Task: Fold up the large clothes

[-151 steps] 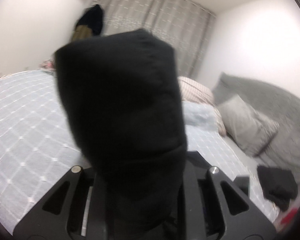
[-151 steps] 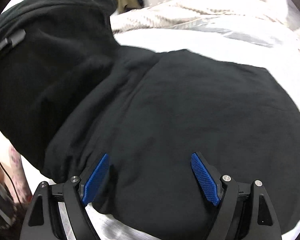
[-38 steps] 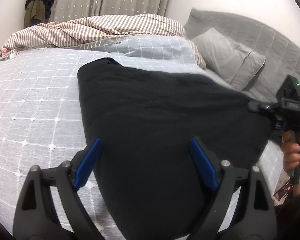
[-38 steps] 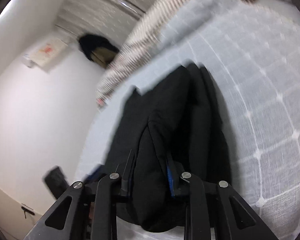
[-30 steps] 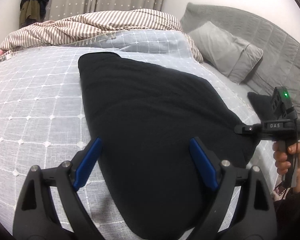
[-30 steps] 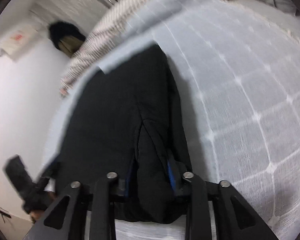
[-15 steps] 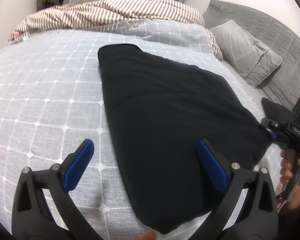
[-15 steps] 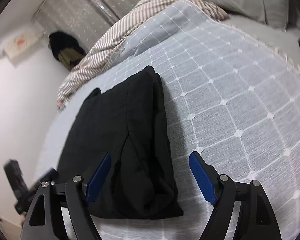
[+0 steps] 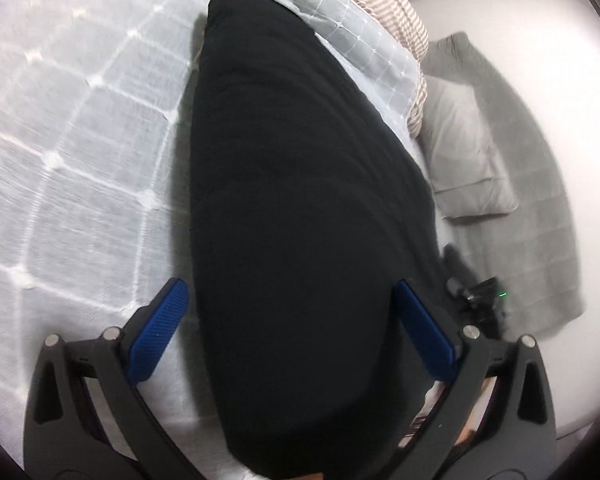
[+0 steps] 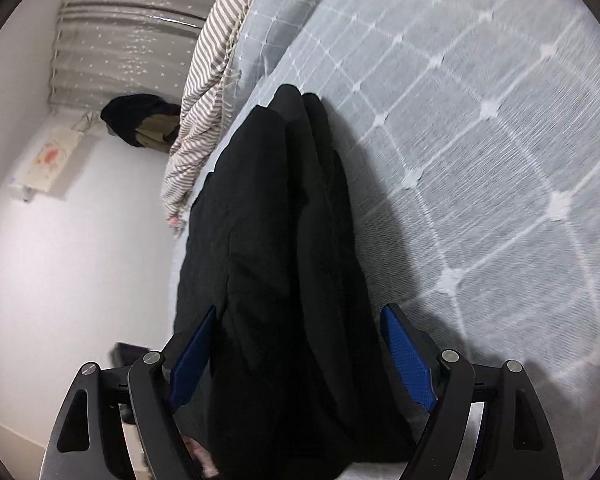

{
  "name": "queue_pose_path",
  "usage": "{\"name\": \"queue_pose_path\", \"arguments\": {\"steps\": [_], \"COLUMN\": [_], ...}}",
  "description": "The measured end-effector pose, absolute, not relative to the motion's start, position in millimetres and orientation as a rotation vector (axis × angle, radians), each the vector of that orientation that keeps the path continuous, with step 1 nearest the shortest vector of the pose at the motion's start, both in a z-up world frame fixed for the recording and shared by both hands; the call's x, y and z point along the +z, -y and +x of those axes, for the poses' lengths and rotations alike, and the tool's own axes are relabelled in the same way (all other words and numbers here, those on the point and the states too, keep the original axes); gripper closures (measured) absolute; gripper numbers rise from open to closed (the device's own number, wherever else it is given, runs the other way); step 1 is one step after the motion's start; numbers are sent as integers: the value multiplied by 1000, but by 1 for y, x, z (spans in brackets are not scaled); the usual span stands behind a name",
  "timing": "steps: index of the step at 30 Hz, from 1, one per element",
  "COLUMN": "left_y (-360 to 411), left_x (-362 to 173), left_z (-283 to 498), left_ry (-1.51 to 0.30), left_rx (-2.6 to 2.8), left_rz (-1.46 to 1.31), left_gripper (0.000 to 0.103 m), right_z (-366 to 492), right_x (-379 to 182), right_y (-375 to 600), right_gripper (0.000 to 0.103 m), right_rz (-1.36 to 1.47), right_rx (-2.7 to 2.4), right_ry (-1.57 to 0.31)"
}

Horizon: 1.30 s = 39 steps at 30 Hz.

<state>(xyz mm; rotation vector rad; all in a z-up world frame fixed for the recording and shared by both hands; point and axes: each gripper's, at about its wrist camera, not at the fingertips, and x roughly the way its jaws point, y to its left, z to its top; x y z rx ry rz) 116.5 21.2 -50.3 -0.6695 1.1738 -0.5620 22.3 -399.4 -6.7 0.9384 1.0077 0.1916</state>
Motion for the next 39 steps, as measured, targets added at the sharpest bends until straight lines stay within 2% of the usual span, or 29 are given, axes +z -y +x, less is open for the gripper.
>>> {"name": "queue_pose_path", "arguments": {"steps": [7, 13, 17, 21, 24, 29, 35, 37, 39], "left_y": [-14, -13, -11, -12, -25, -69, -135, -152, -160], "left_x": [-71, -72, -60, -48, -37, -16, -5, -21, -45], "left_z": [128, 135, 131, 127, 129, 133, 135, 143, 151], "left_ry": [-1200, -1203, -1157, -1096, -1039, -921, -766, -793, -883], "left_rx": [-623, -637, -588, -564, -562, -527, -505, -462, -377], "left_rz": [-784, -819, -778, -743, -752, -774, -736, -692, -666], "left_gripper": [1, 1, 13, 24, 28, 29, 29, 26, 22], "right_z": [37, 42, 50, 53, 58, 74, 98, 107, 120], "right_x": [-37, -38, -38, -29, -9, 23, 31, 23, -1], "right_y": [401, 392, 379, 374, 358, 307, 243, 229, 215], "right_gripper": [20, 20, 24, 38, 43, 46, 47, 44, 42], "right_rz": [1028, 1007, 971, 984, 940, 832, 718, 677, 618], "right_rx": [265, 288, 310, 305, 339, 429, 516, 482, 401], "right_ry": [-1050, -1038, -1035, -990, -919, -829, -775, -812, -925]}}
